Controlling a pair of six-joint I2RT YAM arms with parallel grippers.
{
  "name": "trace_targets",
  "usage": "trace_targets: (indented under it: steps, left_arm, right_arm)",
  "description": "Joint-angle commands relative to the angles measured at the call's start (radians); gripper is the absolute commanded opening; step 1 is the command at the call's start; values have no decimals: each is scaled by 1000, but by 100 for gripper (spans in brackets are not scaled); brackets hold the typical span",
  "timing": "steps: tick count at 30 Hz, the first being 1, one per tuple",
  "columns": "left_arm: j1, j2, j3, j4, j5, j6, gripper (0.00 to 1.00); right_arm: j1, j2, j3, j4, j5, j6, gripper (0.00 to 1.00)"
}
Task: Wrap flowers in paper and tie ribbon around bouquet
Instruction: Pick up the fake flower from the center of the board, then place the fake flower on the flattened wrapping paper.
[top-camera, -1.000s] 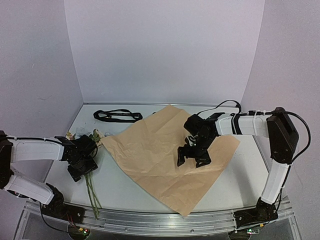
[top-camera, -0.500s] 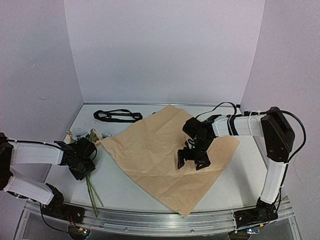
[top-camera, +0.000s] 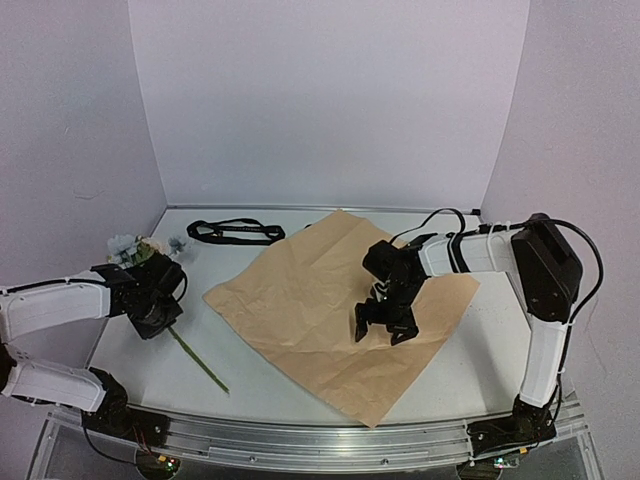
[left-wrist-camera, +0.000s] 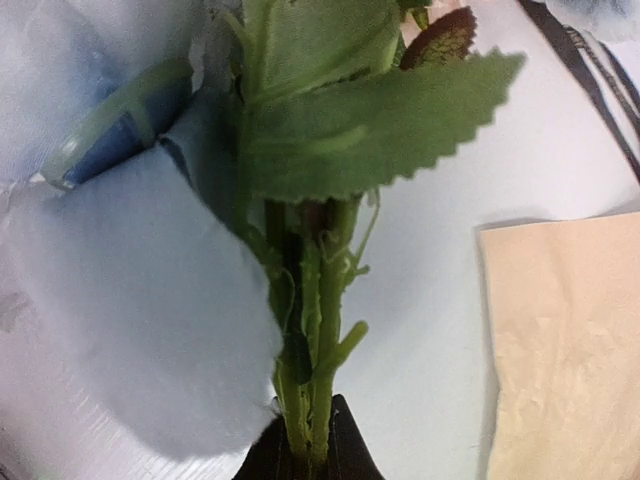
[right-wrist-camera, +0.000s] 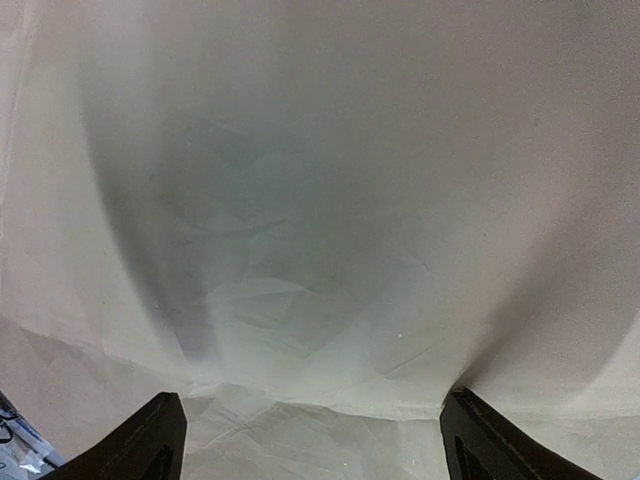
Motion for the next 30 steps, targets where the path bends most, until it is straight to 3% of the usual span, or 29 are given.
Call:
trace_targets:
  steps: [1,11,21,27,30]
  left_arm:
    - [-2,-57,124,-47,-90,168,0]
    - [-55,6,388,10,11,423,0]
    - [-256,347,717,95,76,516,0]
    - [-312,577,892,186,165,563,0]
    - [-327,696,993,217,199,573,0]
  right_arm:
    - [-3,25,-26,36,-1,55,90]
    - [71,-16,-145,99,4,96,88]
    - [145,-206,-303,133,38,174,88]
    - [50,-351,-236,53,-95,208,94]
    - [2,-459,-214,-41,-66,194,95]
